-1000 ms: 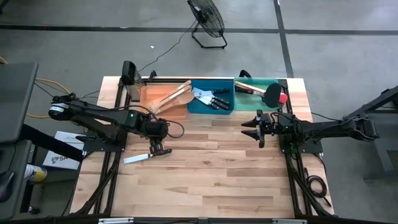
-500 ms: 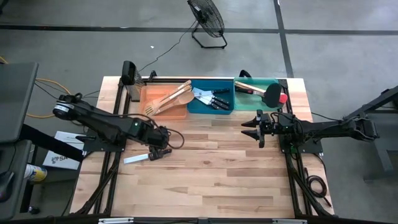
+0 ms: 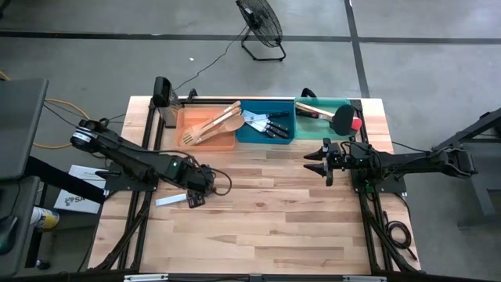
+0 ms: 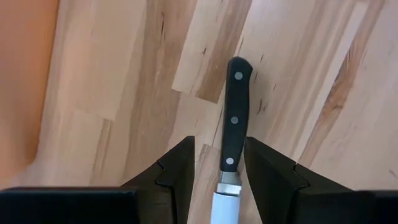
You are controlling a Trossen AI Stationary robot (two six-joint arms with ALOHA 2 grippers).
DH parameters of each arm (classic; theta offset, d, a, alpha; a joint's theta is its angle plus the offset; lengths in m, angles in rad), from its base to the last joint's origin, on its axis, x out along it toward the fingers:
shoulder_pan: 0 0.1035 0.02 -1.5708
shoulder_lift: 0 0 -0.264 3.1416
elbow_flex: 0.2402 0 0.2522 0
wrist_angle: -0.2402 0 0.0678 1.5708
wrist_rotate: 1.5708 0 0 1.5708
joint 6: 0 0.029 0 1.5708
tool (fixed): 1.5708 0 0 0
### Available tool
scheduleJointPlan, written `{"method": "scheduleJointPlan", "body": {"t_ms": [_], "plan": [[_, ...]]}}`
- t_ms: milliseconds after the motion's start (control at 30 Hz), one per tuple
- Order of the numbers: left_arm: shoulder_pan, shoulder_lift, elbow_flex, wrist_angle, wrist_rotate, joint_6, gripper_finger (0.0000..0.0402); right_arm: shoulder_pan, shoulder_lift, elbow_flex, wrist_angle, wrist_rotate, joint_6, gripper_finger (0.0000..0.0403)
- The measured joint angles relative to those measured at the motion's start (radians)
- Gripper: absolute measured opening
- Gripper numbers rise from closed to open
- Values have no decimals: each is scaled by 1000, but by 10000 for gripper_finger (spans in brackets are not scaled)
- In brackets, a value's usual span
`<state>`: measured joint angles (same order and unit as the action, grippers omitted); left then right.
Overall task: Pick & Place Kitchen Items
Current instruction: Put the knife into the blue bin
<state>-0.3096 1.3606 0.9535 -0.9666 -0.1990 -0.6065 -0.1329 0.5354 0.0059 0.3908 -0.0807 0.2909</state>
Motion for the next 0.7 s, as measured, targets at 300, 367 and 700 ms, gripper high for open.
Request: {"method": "scheduleJointPlan", "body": {"t_ms": [300, 367, 700], "plan": [[1, 3, -15, 21, 6, -226, 134, 0, 0, 0, 0, 0, 0, 174], [1, 4, -54, 47, 9, -280, 134, 0, 0, 0, 0, 0, 0, 174], [2, 4, -236, 278, 71, -367, 134, 0, 0, 0, 0, 0, 0, 174]]}}
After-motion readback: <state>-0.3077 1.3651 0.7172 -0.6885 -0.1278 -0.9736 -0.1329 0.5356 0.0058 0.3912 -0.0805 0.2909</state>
